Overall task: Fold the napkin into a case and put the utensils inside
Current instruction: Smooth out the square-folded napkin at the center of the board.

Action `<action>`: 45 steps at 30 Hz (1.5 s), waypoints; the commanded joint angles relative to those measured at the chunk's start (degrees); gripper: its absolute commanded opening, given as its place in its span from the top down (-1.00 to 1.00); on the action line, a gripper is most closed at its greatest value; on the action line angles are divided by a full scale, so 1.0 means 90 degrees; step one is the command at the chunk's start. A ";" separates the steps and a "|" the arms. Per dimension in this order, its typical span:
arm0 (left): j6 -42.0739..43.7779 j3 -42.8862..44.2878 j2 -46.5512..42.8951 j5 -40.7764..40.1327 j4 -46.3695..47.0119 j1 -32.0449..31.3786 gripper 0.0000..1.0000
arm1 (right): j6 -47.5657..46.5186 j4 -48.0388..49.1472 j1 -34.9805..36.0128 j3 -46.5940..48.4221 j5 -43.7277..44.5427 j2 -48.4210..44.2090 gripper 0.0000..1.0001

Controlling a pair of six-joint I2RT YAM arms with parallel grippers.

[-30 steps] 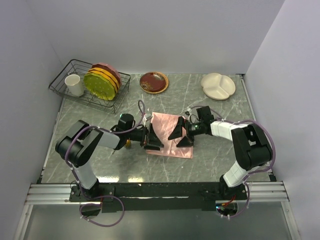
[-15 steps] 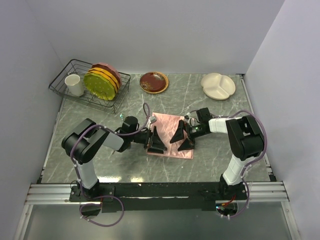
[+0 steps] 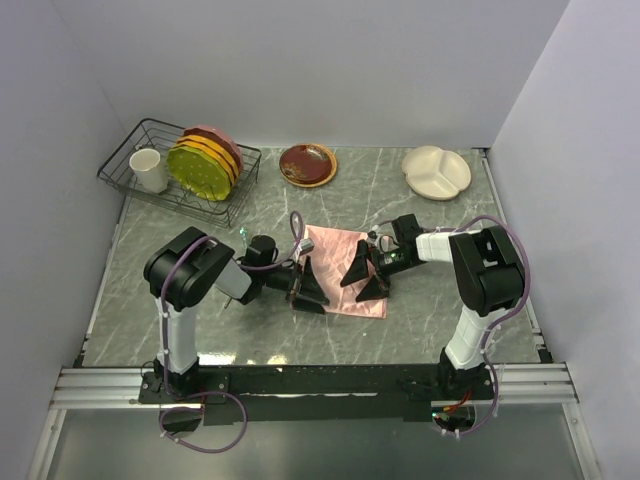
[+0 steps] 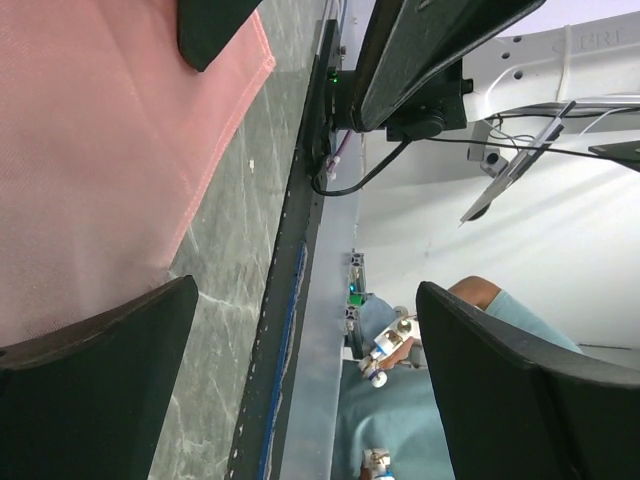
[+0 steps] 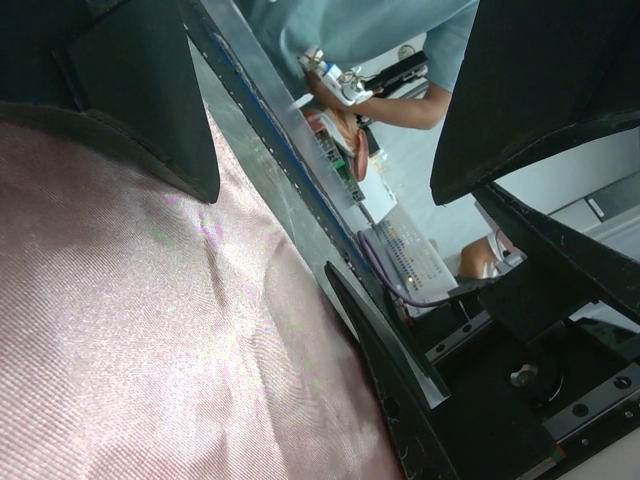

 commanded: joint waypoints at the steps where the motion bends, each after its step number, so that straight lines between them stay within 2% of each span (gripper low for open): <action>1: 0.0970 -0.0098 -0.0069 -0.0474 -0.0793 0.0195 -0.99 | -0.0603 -0.0295 -0.0081 -0.0075 0.1460 0.0214 -0.93; 4: 0.1079 -0.0097 -0.0266 -0.0435 -0.0980 0.0243 -0.99 | -0.0584 -0.0227 -0.0081 -0.0124 0.1479 0.0214 -0.93; 11: 0.0250 -0.0303 -0.0705 -0.0210 -0.0238 0.0302 -0.99 | -0.0632 -0.0246 -0.0081 -0.0105 0.1519 0.0214 -0.95; 17: 0.0346 0.0253 -0.1311 -0.0239 -0.0774 0.0273 -0.99 | -0.0593 -0.0276 -0.0081 -0.0066 0.1421 0.0136 -0.95; 20: 0.0249 0.0390 -0.1049 -0.0308 -0.0600 0.0273 -0.99 | -0.0623 -0.0276 -0.0081 -0.0066 0.1401 0.0136 -0.95; 24: -0.0326 0.0303 -0.0385 -0.0347 0.0442 0.0331 -0.99 | -0.0613 -0.0295 -0.0081 -0.0066 0.1372 0.0116 -0.95; 26: -0.0396 0.0293 -0.0033 -0.0376 0.0592 0.0361 -0.99 | -0.0613 -0.0295 -0.0081 -0.0095 0.1362 0.0087 -0.95; 34: 0.0268 0.0147 0.0437 -0.0386 -0.0052 0.0575 -0.99 | -0.0632 -0.0354 -0.0081 -0.0115 0.1431 0.0116 -0.96; 37: 0.0317 0.0224 0.0126 -0.0328 -0.0034 0.0634 -0.99 | -0.0671 -0.0354 -0.0081 -0.0134 0.1479 0.0097 -0.96; 40: 0.0425 0.0410 -0.0546 -0.0299 -0.0530 0.0469 -0.99 | -0.0613 -0.0295 -0.0081 -0.0154 0.1460 0.0116 -0.96; 45: 0.0015 0.0362 -0.1047 -0.0240 -0.0346 0.0205 -0.99 | -0.0486 -0.0208 -0.0081 -0.0134 0.1431 0.0155 -0.96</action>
